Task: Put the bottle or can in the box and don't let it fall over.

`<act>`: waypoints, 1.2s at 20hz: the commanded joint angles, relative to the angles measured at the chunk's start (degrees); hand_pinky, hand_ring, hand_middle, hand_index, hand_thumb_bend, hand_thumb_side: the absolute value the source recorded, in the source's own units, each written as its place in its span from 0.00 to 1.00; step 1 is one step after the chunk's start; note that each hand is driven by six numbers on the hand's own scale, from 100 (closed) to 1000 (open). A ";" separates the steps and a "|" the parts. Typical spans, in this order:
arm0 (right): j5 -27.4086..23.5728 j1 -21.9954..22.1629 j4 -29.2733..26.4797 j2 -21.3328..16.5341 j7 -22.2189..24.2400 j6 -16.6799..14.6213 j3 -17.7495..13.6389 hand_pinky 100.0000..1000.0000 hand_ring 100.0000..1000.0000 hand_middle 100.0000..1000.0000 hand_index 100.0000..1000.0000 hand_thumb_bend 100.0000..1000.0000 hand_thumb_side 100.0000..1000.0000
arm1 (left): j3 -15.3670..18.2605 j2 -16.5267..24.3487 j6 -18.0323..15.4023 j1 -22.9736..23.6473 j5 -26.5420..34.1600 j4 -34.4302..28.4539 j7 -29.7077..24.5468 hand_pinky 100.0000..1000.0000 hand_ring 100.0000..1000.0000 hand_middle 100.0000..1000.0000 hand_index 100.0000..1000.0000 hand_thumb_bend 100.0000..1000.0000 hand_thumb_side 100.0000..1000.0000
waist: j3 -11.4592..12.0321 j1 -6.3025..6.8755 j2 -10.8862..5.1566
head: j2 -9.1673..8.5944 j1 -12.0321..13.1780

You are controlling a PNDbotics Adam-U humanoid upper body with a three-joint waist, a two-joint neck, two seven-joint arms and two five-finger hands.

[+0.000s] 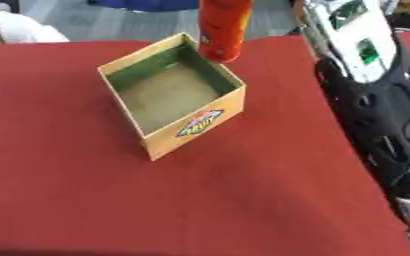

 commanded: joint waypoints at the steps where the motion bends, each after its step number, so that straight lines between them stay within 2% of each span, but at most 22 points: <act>1: 3.39 -2.45 3.37 1.56 0.05 -1.92 -0.23 0.72 0.60 0.45 0.48 0.58 0.02 | 0.14 1.56 -0.11 -0.68 0.02 -0.56 -0.26 0.68 0.81 0.74 0.77 0.37 0.75 | 0.30 0.17 -0.50 | -1.04 -0.65; 5: 5.80 -3.62 7.23 3.87 -0.66 -3.51 -0.42 0.72 0.61 0.45 0.48 0.59 0.01 | 0.01 1.51 -0.12 -1.14 0.06 -0.67 -0.39 0.69 0.81 0.74 0.77 0.37 0.75 | 0.75 0.18 0.06 | -1.53 -1.16; 8: 6.89 -4.30 9.66 5.53 -1.92 -4.60 -0.54 0.71 0.61 0.45 0.48 0.56 0.05 | -0.09 1.44 -0.10 -1.47 0.11 -0.72 -0.50 0.69 0.81 0.74 0.77 0.37 0.75 | 1.11 0.19 0.52 | -1.90 -1.56; 12: 7.84 -5.05 12.59 7.18 -3.37 -6.02 -0.46 0.71 0.61 0.46 0.49 0.58 0.02 | -0.15 1.28 -0.07 -1.77 0.15 -0.74 -0.61 0.69 0.81 0.73 0.77 0.36 0.75 | 1.57 0.17 1.13 | -2.46 -2.07; 15: 8.49 -5.28 14.39 7.92 -3.47 -7.13 -0.35 0.71 0.63 0.48 0.51 0.65 0.00 | -0.16 1.20 -0.06 -1.96 0.19 -0.77 -0.64 0.69 0.81 0.73 0.77 0.36 0.75 | 1.77 0.12 1.47 | -2.64 -2.24; 16: 8.64 -5.26 14.82 8.03 -3.25 -7.44 -0.33 0.71 0.64 0.51 0.54 0.70 0.05 | -0.16 1.18 -0.04 -1.97 0.20 -0.76 -0.65 0.69 0.81 0.73 0.77 0.36 0.75 | 1.78 0.11 1.55 | -2.65 -2.25; 18: 9.10 -5.17 15.41 8.06 -2.70 -8.15 -0.28 0.74 0.75 0.80 0.77 0.95 0.27 | -0.14 1.15 -0.03 -2.00 0.21 -0.76 -0.66 0.69 0.81 0.73 0.77 0.36 0.75 | 1.76 0.07 1.65 | -2.68 -2.21; 19: 9.57 -5.11 15.49 7.98 -1.88 -8.78 -0.11 0.76 0.79 0.87 0.85 1.00 0.32 | -0.14 1.15 -0.03 -1.99 0.21 -0.76 -0.66 0.69 0.81 0.73 0.77 0.36 0.75 | 1.71 0.06 1.66 | -2.61 -2.14; 21: 11.00 -4.92 15.67 7.72 0.25 -10.12 -0.14 0.78 0.83 0.93 0.90 1.00 0.35 | -0.11 1.15 -0.02 -1.97 0.21 -0.75 -0.65 0.69 0.81 0.73 0.77 0.36 0.75 | 1.56 0.04 1.64 | -2.50 -1.99; 24: 13.02 -4.71 15.87 7.41 1.78 -10.81 -0.66 0.78 0.84 0.95 0.91 1.00 0.37 | -0.13 1.13 -0.02 -2.00 0.22 -0.74 -0.70 0.69 0.81 0.73 0.77 0.36 0.75 | 1.34 0.07 1.55 | -2.41 -1.81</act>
